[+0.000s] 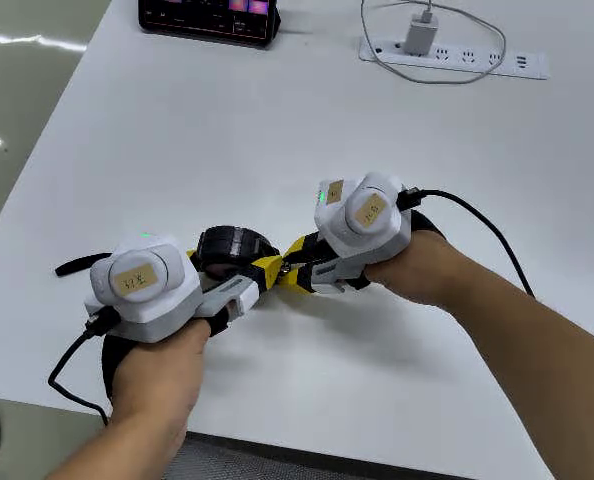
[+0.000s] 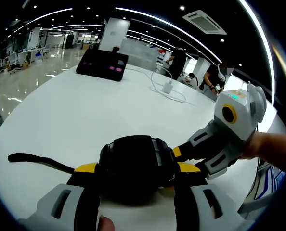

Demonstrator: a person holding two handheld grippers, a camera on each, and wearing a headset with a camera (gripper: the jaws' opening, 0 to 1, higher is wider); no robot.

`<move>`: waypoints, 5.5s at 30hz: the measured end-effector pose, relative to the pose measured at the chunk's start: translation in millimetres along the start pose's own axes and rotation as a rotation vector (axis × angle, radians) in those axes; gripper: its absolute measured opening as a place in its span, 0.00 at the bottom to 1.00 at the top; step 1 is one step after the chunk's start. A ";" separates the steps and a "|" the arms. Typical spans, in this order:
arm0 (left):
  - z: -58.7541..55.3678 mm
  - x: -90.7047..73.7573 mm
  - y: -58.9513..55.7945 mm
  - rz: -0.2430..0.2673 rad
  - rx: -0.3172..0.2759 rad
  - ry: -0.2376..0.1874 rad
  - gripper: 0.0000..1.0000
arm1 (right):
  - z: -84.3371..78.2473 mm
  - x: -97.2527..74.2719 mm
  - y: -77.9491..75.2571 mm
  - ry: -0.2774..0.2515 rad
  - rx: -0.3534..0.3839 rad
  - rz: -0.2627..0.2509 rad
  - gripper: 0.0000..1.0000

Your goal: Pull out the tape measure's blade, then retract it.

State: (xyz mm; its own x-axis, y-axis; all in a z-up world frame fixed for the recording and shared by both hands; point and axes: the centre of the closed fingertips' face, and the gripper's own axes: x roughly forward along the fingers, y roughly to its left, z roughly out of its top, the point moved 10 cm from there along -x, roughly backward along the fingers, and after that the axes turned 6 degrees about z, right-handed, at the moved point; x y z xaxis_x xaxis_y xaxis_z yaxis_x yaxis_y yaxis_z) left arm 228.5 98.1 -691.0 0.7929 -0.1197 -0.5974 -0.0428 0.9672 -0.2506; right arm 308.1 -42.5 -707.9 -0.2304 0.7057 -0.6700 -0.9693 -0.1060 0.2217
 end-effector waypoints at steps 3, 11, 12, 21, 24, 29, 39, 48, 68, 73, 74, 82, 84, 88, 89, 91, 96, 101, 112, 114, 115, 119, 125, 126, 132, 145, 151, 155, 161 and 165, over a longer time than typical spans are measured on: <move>0.4 -0.7 -0.1 -0.005 -0.003 0.001 0.57 | 1.5 -0.2 0.3 -0.002 0.005 0.007 0.20; 0.3 -1.0 -0.2 -0.009 -0.008 0.000 0.58 | 1.0 -2.5 -0.1 -0.005 0.010 -0.002 0.21; 0.3 -0.8 0.0 -0.010 -0.009 0.000 0.58 | 0.5 -3.2 -0.1 -0.008 0.018 -0.004 0.21; 1.0 -0.1 2.3 -0.023 -0.013 0.004 0.59 | -0.6 -6.4 1.5 -0.020 0.053 0.000 0.25; 1.4 -0.5 1.9 -0.025 -0.011 0.005 0.59 | -0.9 -7.9 2.7 -0.024 0.053 -0.003 0.25; 2.5 -2.1 1.5 -0.033 0.013 0.004 0.61 | -3.7 -17.1 8.1 -0.055 0.063 -0.032 0.28; 5.3 -8.9 6.3 -0.040 0.065 -0.003 0.63 | -7.0 -24.0 13.9 -0.072 0.082 -0.052 0.33; 8.8 -14.2 9.8 -0.055 0.134 -0.007 0.64 | -16.9 -41.6 25.6 -0.096 0.111 -0.092 0.37; 20.1 -30.6 5.7 -0.154 0.331 -0.042 0.72 | -45.7 -76.9 53.7 -0.168 0.192 -0.196 0.56; 21.4 -33.0 8.6 -0.173 0.352 -0.046 0.73 | -51.1 -85.1 58.9 -0.166 0.198 -0.218 0.60; 21.6 -33.7 8.8 -0.178 0.353 -0.047 0.74 | -51.5 -86.6 59.8 -0.166 0.198 -0.224 0.61; 22.1 -40.8 12.4 -0.212 0.398 -0.044 0.77 | -58.3 -100.0 67.9 -0.178 0.201 -0.261 0.65; 21.8 -42.2 13.1 -0.217 0.413 -0.038 0.79 | -59.1 -102.7 69.3 -0.180 0.203 -0.269 0.66; 21.9 -45.9 15.5 -0.225 0.443 -0.035 0.79 | -60.9 -109.2 73.1 -0.180 0.208 -0.285 0.67; 21.9 -46.4 15.9 -0.226 0.449 -0.033 0.80 | -61.1 -110.2 73.9 -0.179 0.207 -0.290 0.67; 21.9 -48.1 17.0 -0.227 0.467 -0.031 0.81 | -62.0 -113.1 75.5 -0.176 0.210 -0.298 0.68; 23.8 -52.7 18.3 -0.233 0.514 -0.039 0.82 | -64.8 -120.2 80.4 -0.169 0.217 -0.315 0.70; 24.7 -55.6 19.7 -0.245 0.530 -0.027 0.83 | -69.3 -127.7 85.2 -0.165 0.224 -0.331 0.73; 26.9 -62.6 21.2 -0.286 0.564 -0.024 0.89 | -81.2 -142.7 96.3 -0.177 0.246 -0.366 0.79; 26.8 -63.5 21.6 -0.292 0.567 -0.023 0.91 | -83.0 -144.7 98.2 -0.178 0.249 -0.370 0.80; 26.7 -64.6 21.6 -0.297 0.568 -0.021 0.92 | -84.3 -146.0 99.6 -0.179 0.250 -0.375 0.80; 26.6 -67.6 21.4 -0.317 0.557 -0.026 0.97 | -88.1 -149.3 103.3 -0.181 0.256 -0.384 0.82; 25.5 -70.6 24.1 -0.320 0.576 -0.009 0.99 | -92.7 -154.1 109.3 -0.187 0.261 -0.392 0.86; 25.8 -71.3 24.5 -0.321 0.577 -0.008 0.99 | -93.5 -154.7 109.7 -0.186 0.262 -0.394 0.86; 27.4 -75.5 26.2 -0.336 0.581 -0.008 0.99 | -98.4 -160.1 115.5 -0.187 0.267 -0.407 0.89; 25.9 -81.4 33.1 -0.348 0.600 0.012 0.99 | -106.8 -170.0 129.3 -0.187 0.280 -0.423 0.94; 28.2 -82.6 36.9 -0.357 0.599 0.011 0.99 | -110.0 -174.7 132.6 -0.197 0.291 -0.435 0.96; 28.4 -84.3 38.6 -0.361 0.601 0.013 0.99 | -112.6 -178.2 134.3 -0.198 0.302 -0.443 0.97; 28.1 -87.0 41.9 -0.359 0.599 0.018 0.99 | -113.5 -182.3 136.9 -0.193 0.310 -0.453 0.98; 28.3 -88.5 42.8 -0.365 0.600 0.019 0.99 | -114.6 -185.7 137.2 -0.196 0.311 -0.459 0.98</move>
State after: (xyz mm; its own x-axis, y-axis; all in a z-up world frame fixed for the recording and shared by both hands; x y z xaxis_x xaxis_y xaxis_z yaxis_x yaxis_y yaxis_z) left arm 173.7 156.4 -627.3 0.6816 -0.4587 -0.5701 0.5712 0.8205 0.0227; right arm 208.2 -268.3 -634.3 0.2558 0.7501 -0.6098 -0.8889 0.4306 0.1567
